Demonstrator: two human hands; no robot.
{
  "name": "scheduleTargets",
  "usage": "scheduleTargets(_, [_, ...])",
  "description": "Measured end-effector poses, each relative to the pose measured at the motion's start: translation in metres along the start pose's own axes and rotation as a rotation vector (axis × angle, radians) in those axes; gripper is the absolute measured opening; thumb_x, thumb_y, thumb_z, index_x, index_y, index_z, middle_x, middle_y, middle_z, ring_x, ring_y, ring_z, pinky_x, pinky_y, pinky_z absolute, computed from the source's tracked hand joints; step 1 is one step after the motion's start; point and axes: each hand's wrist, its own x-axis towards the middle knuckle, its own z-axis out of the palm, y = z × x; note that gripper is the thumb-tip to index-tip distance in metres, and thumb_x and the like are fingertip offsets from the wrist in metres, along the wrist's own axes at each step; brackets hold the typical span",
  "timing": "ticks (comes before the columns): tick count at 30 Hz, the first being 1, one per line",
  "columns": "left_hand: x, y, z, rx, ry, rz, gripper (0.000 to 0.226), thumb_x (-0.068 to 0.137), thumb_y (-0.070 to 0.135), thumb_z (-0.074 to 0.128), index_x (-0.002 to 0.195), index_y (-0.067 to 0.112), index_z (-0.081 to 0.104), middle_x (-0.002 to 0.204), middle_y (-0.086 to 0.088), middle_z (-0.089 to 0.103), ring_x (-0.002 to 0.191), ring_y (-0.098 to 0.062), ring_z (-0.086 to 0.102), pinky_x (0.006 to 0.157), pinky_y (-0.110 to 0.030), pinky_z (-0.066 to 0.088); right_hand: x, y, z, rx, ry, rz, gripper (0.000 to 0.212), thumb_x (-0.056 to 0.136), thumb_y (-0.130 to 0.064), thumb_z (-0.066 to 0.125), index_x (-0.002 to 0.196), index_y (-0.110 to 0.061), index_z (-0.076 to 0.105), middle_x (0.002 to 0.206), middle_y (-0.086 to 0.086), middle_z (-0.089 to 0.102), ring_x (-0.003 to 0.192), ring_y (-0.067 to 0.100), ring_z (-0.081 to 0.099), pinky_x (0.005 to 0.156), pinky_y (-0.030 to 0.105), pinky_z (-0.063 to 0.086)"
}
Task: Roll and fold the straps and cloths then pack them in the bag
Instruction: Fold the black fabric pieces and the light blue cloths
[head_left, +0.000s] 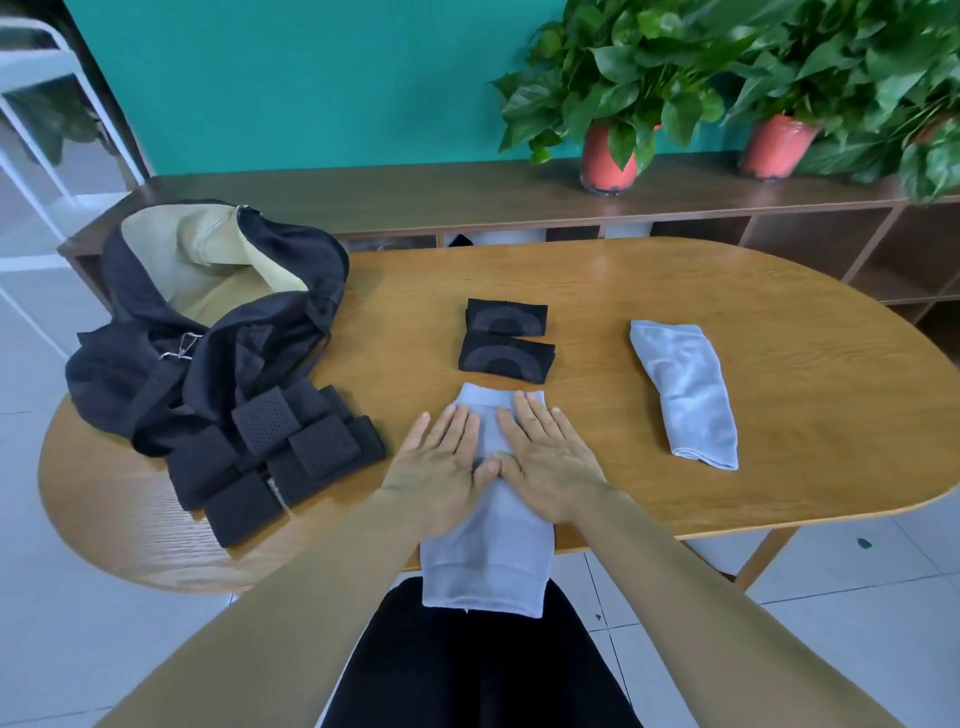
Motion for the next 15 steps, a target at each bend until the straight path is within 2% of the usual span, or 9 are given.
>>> scheduleTargets(2, [0.005,-0.003,0.005,0.02,0.015,-0.047,0.083,0.086,0.062,-0.015,0.151,0.01,-0.011,0.16,-0.004,-0.011,0.146,-0.016,-0.016,0.117,-0.04,-0.014,0.008,0.005,-0.002,-0.022,0.0,-0.029,0.06,0.1,-0.05,0.008,0.15,-0.025,-0.013,0.156,0.0,-0.024,0.142,0.011,-0.025,0.118,0.036,-0.012])
scheduleTargets(6, [0.012,-0.004,0.006,-0.006,0.033,-0.1,0.076,0.095,0.059,-0.001,0.151,0.009,-0.01,0.16,-0.006,-0.01,0.146,-0.017,-0.014,0.117,-0.042,-0.016,0.021,0.015,-0.008,-0.047,0.015,-0.085,0.06,0.099,-0.052,0.008,0.15,-0.026,-0.011,0.156,-0.002,-0.021,0.142,0.01,-0.023,0.118,0.036,-0.011])
scheduleTargets(12, [0.021,-0.008,0.008,0.008,0.068,-0.102,0.095,0.075,0.064,-0.025,0.151,0.009,-0.009,0.16,-0.006,-0.009,0.146,-0.017,-0.014,0.114,-0.042,-0.02,0.033,0.02,-0.009,-0.061,0.024,-0.111,0.06,0.099,-0.052,0.006,0.15,-0.026,-0.012,0.156,-0.003,-0.022,0.141,0.01,-0.025,0.118,0.036,-0.011])
scheduleTargets(15, [0.025,-0.009,0.007,0.017,0.056,-0.107,0.087,0.083,0.062,-0.02,0.151,0.009,-0.01,0.16,-0.006,-0.01,0.146,-0.017,-0.015,0.114,-0.044,-0.021,0.036,0.019,-0.012,-0.073,0.011,-0.104,0.061,0.099,-0.051,0.006,0.15,-0.024,-0.011,0.157,-0.001,-0.021,0.142,0.01,-0.023,0.118,0.036,-0.012])
